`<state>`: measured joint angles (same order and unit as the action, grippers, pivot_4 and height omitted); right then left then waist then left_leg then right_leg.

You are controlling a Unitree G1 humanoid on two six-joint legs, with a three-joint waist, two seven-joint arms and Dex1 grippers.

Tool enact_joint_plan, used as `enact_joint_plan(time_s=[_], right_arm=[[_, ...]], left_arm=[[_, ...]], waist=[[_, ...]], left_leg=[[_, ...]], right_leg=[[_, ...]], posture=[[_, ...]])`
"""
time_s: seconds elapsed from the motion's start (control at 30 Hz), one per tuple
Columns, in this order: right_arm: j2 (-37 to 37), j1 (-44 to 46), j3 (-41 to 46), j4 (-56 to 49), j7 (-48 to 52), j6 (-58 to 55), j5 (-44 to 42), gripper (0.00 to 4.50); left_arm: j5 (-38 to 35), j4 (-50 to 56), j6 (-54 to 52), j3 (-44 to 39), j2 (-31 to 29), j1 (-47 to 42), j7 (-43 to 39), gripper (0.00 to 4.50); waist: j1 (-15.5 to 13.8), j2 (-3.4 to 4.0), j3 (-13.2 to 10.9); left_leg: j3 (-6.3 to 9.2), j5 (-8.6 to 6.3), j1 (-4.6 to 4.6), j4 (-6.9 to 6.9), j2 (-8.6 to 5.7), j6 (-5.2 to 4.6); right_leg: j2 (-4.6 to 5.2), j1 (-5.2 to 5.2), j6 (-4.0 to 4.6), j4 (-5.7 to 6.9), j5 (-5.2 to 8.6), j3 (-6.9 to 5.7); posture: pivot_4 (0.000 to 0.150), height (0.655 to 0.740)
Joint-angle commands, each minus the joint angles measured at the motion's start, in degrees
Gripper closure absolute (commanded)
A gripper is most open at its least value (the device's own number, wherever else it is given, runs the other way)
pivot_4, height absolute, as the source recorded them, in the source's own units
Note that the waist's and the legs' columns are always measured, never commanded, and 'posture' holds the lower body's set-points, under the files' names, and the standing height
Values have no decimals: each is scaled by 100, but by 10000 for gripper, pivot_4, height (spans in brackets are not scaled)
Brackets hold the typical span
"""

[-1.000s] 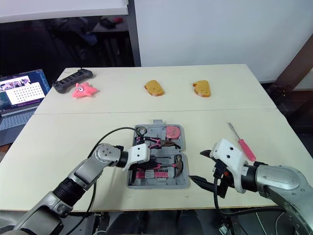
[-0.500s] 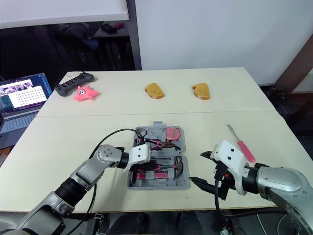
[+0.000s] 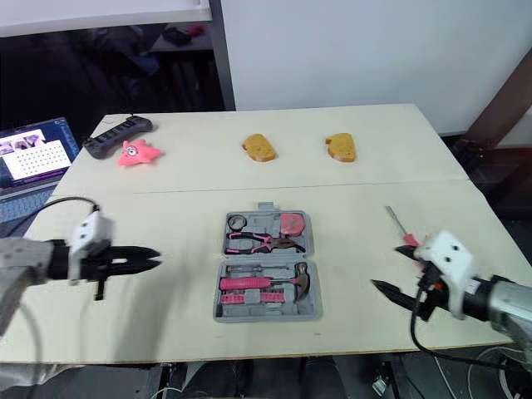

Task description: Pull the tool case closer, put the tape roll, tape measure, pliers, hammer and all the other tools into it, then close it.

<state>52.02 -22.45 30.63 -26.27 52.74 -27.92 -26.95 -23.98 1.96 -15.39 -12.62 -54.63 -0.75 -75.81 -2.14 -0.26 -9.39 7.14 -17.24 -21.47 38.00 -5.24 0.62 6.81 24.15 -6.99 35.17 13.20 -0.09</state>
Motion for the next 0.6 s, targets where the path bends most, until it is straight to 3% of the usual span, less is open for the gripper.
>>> enact_joint_plan(time_s=[0.03, 0.17, 0.37, 0.6], right_arm=[[-124, -88, 587, 679, 160, 669, 247, 0], [-120, -270, 1030, 1585, 515, 1173, 338, 0], [-164, -443, 1057, 1867, 773, 1449, 372, 0], [-308, -457, 884, 1414, 550, 1257, 333, 0]], left_arm=[[278, -985, 811, -508, -271, 198, -120, 20812], [233, -1756, 1162, -861, -286, 227, 38, 1070], [315, -1983, 1540, -864, -152, 392, 89, 397], [239, -1666, 1421, -704, 148, 314, 293, 397]], waist=[[-27, -2, -2], [-19, -8, -8], [35, 2, -14], [51, 3, -14]], left_leg=[[2, 1, 1, 3, 1, 1], [2, 2, 3, 5, 2, 3], [0, 0, 4, 1, 7, 3], [-1, 0, 3, 1, 8, 3]], right_leg=[[0, -6, 4, 0, 2, 0], [-1, -7, 7, 0, 2, 0], [-2, 0, 3, 4, -1, 4], [-2, 1, 2, 4, -1, 7]], posture=[[1500, 7219], [1500, 7219], [1500, 7219], [1500, 7219]])
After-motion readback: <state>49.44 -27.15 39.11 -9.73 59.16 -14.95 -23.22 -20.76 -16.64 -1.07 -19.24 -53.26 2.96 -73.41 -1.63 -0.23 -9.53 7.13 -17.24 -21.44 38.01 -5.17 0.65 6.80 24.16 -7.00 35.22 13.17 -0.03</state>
